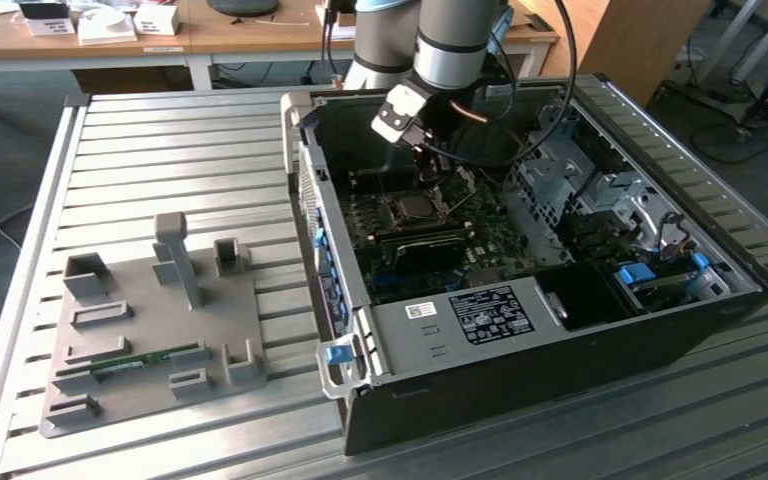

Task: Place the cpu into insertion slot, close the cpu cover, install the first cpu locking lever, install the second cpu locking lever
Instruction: 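Place the cpu into insertion slot, then close the cpu cover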

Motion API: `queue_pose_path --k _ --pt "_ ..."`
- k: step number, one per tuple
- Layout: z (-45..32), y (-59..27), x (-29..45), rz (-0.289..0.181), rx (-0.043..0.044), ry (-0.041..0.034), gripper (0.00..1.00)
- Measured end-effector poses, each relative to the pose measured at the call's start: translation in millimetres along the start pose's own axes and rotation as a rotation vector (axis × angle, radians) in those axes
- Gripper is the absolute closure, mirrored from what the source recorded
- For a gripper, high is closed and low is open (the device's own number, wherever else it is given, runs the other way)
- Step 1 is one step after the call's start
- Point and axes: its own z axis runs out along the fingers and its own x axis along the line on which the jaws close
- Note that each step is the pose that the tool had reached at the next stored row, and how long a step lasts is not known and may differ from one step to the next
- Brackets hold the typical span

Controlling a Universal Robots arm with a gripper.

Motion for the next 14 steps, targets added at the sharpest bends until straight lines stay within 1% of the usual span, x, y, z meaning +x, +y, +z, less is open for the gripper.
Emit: queue_pose_path --k 4,14 --pt "0.0 0.1 -2.5 0.0 0.0 0.0 0.89" --pt "-0.1 0.2 -3.4 0.0 0.0 -0.0001 0.89"
